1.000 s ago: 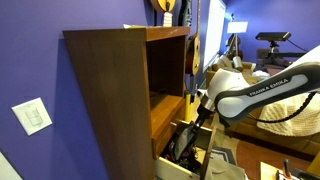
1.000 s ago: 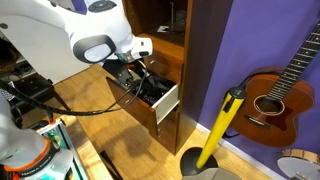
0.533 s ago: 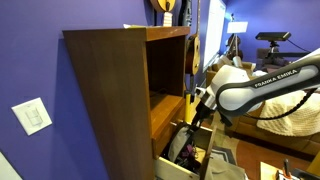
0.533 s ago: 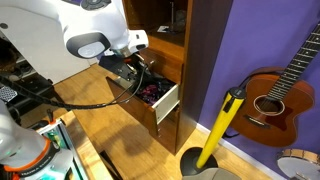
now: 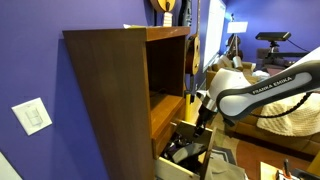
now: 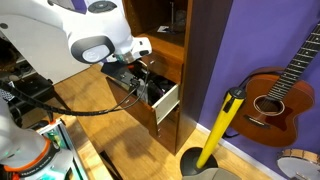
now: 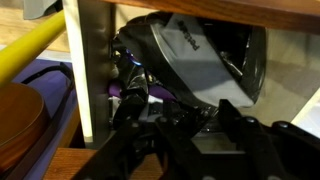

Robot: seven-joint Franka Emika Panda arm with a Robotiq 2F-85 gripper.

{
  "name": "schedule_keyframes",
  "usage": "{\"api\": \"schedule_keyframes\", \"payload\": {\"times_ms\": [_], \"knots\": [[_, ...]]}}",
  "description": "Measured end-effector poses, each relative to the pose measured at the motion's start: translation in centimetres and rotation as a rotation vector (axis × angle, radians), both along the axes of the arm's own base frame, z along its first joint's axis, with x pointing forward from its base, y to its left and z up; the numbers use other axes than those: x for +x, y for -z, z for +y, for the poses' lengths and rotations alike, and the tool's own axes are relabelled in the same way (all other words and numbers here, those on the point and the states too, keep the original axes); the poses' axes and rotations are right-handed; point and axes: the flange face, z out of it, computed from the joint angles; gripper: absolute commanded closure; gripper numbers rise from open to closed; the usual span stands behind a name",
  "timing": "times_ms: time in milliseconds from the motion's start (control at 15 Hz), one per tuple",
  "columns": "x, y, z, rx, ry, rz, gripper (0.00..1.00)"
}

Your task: Put the grey and black bag in the open drawer then close the drawer

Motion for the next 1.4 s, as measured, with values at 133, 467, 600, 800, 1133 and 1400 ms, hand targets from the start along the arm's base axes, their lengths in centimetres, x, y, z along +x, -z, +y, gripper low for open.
{"api": "schedule_keyframes", "payload": {"times_ms": [133, 467, 600, 800, 1133, 1400], "knots": [[-0.2, 0.2, -0.4, -0.008, 0.009, 0.022, 0.00], [-1.3, -0.4, -0.3, 0.021, 0.020, 0.123, 0.00], [-2.2, -1.1, 0.0, 0.033, 0.016, 0.171, 0.00], [-3.3, -1.2, 0.1, 0.018, 0.015, 0.224, 0.00], [-4.4, 0.6, 0.2, 0.001, 0.014, 0.262, 0.00], [-5.2, 1.9, 0.5, 0.004, 0.025, 0.279, 0.00]]}}
